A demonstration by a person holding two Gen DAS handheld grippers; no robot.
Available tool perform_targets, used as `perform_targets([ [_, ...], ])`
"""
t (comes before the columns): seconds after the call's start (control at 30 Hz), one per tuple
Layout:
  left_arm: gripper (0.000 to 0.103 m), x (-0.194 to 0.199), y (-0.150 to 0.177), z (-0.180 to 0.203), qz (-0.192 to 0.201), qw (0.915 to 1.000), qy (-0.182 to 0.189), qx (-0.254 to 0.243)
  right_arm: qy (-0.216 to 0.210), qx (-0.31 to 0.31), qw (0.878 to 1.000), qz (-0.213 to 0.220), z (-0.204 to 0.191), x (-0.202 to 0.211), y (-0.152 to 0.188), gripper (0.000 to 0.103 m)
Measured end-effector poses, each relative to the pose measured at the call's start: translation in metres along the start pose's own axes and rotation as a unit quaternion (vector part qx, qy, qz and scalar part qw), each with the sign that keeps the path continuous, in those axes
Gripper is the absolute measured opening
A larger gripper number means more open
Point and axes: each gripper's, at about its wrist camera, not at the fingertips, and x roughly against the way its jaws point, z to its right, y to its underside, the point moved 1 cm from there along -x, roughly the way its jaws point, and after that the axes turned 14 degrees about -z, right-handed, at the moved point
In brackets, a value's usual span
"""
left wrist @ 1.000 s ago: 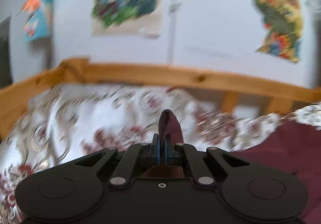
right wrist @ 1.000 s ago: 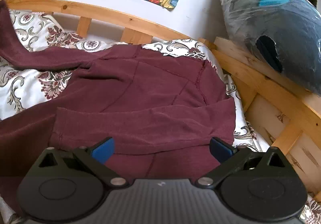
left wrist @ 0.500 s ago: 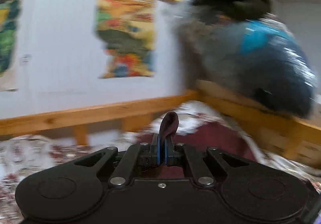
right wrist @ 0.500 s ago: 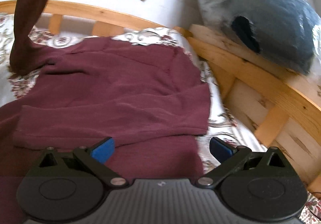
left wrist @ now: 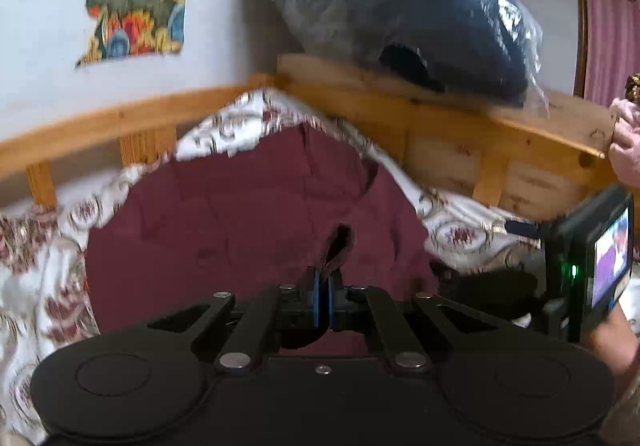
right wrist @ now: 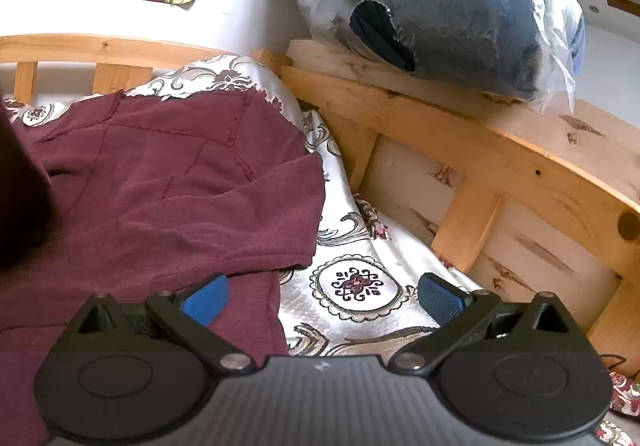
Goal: Fold small clothes
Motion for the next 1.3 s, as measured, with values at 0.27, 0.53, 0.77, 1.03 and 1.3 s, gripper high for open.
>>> perform_targets([
  [0.27, 0.004, -0.016, 0.016, 0.002, -0.038, 0.9991, 0.013, 0.008, -0.003, 0.004, 1.000, 0.003, -0.002, 0.001, 0.000, 0.103],
  [0.53, 0.061, -0.026, 0.021, -0.002, -0.088, 0.9943, 0.044, 0.041, -0.002, -0.007, 1.000, 0.000, 0.000, 0.000, 0.000, 0.103],
  [0.77, 0.093, -0.010, 0.038, -0.013, -0.098, 0.9942, 0.010, 0.042, -0.006, 0.005, 1.000, 0.028, -0.010, 0.008, 0.001, 0.103],
  [1.03, 0.098, 0.008, 0.079, -0.038, -0.146, 0.9871, -0.063, -0.021, -0.067, 0.100, 0.992, -0.023, -0.049, -0.002, 0.010, 0.103],
  [1.3, 0.102, 0.030, 0.129, -0.048, -0.149, 0.9746, -0.128, -0.107, -0.064, 0.123, 0.989, -0.041, -0.060, 0.015, 0.015, 0.103],
])
